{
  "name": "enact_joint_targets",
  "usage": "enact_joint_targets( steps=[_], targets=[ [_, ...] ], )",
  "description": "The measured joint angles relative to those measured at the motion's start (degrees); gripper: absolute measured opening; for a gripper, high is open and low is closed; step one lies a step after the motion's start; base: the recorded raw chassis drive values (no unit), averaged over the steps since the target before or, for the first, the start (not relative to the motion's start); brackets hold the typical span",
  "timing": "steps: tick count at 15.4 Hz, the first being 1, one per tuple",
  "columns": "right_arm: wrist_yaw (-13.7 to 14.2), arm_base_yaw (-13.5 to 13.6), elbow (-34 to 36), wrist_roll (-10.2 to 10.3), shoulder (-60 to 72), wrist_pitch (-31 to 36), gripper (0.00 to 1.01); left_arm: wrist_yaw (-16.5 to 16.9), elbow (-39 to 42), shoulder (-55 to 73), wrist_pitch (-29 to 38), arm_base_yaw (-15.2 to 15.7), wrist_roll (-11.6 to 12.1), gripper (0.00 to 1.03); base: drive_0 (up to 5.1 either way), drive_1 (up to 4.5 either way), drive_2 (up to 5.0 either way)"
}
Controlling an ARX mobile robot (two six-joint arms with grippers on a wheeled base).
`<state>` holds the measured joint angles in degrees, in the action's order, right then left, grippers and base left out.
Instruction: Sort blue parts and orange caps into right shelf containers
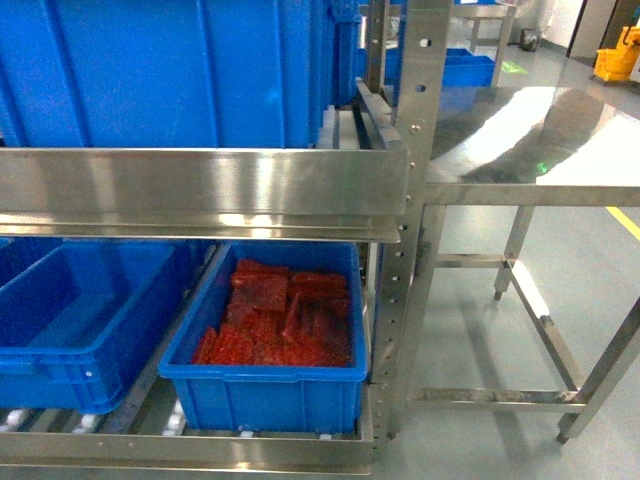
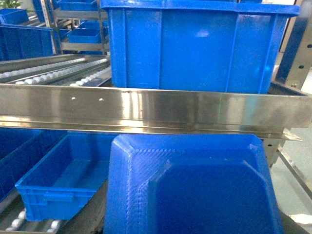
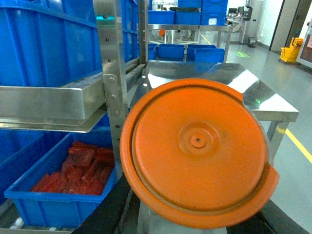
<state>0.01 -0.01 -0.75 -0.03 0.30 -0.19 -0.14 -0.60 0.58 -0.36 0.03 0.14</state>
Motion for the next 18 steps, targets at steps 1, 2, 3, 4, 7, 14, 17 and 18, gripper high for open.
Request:
enact_joint_targets(
  steps=[1, 2, 3, 4, 7, 14, 17, 18],
  targets=[
    [0.0, 0.0, 0.0, 0.0, 0.0, -0.2, 0.42, 0.1, 0.0, 0.0, 0.0, 0.0, 0.0, 0.43, -5.1, 2.33, 2.3],
    [0.0, 0.0, 0.0, 0.0, 0.0, -0.3, 0.42, 0.1, 0.0, 0.0, 0.0, 0.0, 0.0, 0.43, -5.1, 2.34, 2.3],
    [0.0, 0.0, 0.0, 0.0, 0.0, 0.0, 0.42, 0.1, 0.0, 0.0, 0.0, 0.0, 0.0, 0.43, -5.1, 2.34, 2.3],
    [0.0, 0.0, 0.0, 0.0, 0.0, -0.1, 0.42, 0.1, 0.0, 0.0, 0.0, 0.0, 0.0, 0.43, -5.1, 2.34, 2.3],
    [0.0, 0.0, 0.0, 0.0, 0.0, -0.2, 0.42, 0.1, 0.0, 0.0, -0.2, 0.0, 0.0, 0.43, -5.1, 2.34, 2.3],
    [0.0, 0.0, 0.0, 0.0, 0.0, -0.3, 0.42, 0.2, 0.0, 0.0, 0.0, 0.0, 0.0, 0.43, -5.1, 2.34, 2.3],
    [0.0, 0.0, 0.0, 0.0, 0.0, -0.2, 0.42, 0.1, 0.0, 0.0, 0.0, 0.0, 0.0, 0.43, -5.1, 2.34, 2.3],
    [0.0, 0.0, 0.0, 0.0, 0.0, -0.2, 0.42, 0.1, 0.0, 0.0, 0.0, 0.0, 0.0, 0.43, -5.1, 2.34, 2.3]
  ],
)
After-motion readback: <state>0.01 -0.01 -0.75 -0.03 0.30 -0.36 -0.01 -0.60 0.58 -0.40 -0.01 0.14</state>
